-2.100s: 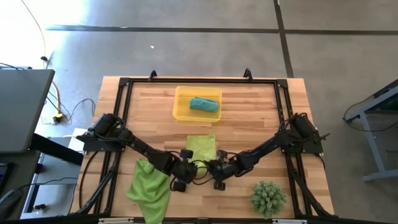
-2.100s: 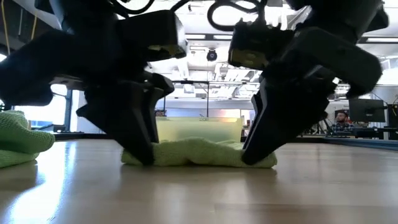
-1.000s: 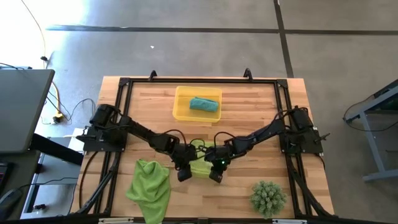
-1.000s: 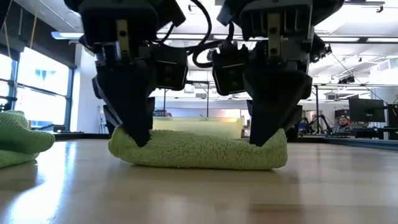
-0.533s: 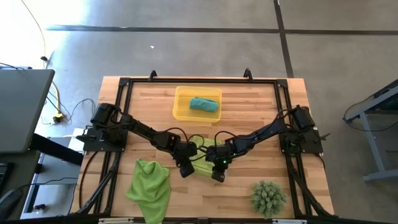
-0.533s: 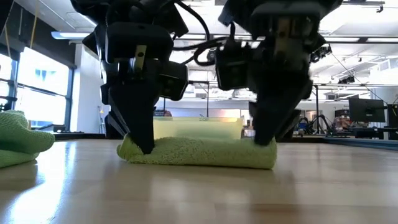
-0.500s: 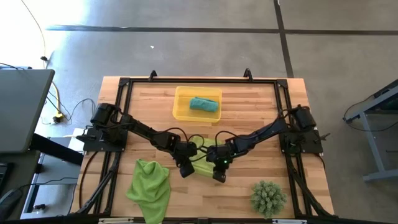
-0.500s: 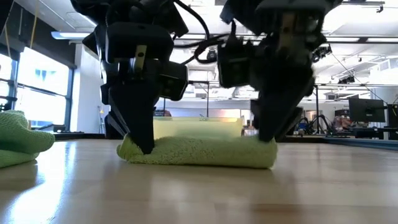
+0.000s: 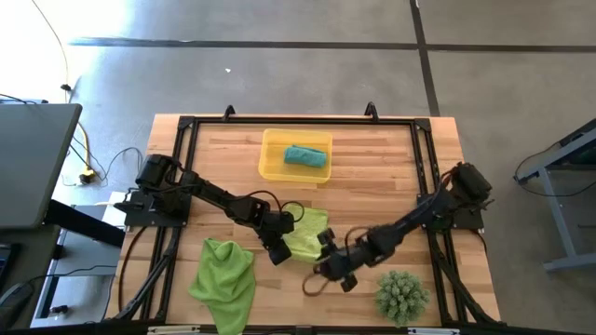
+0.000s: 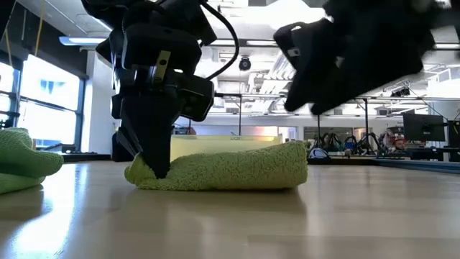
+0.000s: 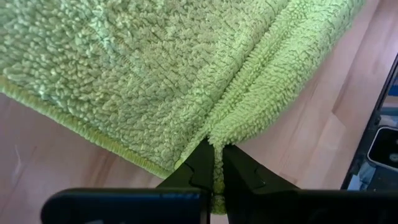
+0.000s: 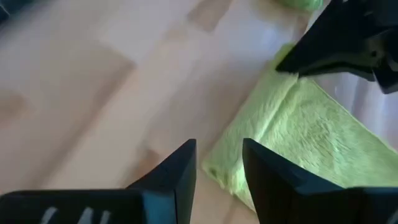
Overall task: Roll microfiber towels into tight, uniform cylinder then place into a basket
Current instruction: Roll the light green microfiber towel
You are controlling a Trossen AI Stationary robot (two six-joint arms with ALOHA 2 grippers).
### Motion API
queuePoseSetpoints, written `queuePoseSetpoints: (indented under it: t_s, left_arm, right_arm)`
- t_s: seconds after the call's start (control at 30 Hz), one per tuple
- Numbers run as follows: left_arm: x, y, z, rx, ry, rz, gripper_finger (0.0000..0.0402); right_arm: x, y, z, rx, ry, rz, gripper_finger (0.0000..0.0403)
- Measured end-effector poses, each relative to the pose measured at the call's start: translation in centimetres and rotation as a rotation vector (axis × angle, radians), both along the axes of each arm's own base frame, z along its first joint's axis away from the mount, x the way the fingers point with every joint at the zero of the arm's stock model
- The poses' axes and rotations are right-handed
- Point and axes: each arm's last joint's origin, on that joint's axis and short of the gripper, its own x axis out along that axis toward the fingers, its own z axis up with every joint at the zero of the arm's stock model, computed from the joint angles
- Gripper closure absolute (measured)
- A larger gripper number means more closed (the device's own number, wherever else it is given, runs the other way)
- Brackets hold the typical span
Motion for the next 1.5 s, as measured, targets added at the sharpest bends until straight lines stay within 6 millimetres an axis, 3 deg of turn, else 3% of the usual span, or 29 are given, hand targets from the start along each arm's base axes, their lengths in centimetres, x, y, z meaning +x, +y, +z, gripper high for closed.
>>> queuePoseSetpoints:
  t_s: [0.07, 0.23, 0.43, 0.63, 0.87, 1.27, 1.5]
  left_arm:
    - [0.0, 0.0, 0.0, -0.003, 0.001, 0.004, 0.0392]
    - [0.0, 0.0, 0.0, -0.009, 0.004, 0.016, 0.0392]
    - [0.1, 0.1, 0.0, -0.018, 0.003, 0.029, 0.0392]
    - [0.1, 0.0, 0.0, -0.049, 0.006, 0.035, 0.0392]
    - [0.6, -0.8, 0.3, -0.201, -0.022, 0.015, 0.0392]
    - [0.2, -1.3, 0.3, -0.154, -0.054, -0.137, 0.0361]
    - [-1.5, -1.2, 0.3, -0.125, 0.035, -0.3, 0.0354]
  right_arm:
    - [-0.1, 0.7, -0.9, -0.061, -0.013, -0.009, 0.0279]
    - [0.6, 1.2, -2.3, -0.008, -0.032, -0.067, 0.0258]
    - [0.9, 0.9, -4.1, -0.082, -0.001, -0.062, 0.0213]
    - [1.4, 0.1, -5.2, -0.056, 0.03, -0.144, 0.021]
    - [1.4, -0.4, -5.4, 0.067, 0.08, -0.294, 0.0249]
    - [1.3, -0.6, -5.6, 0.184, 0.116, -0.456, 0.039]
    - [1.1, -0.6, -5.7, 0.214, 0.146, -0.494, 0.0391]
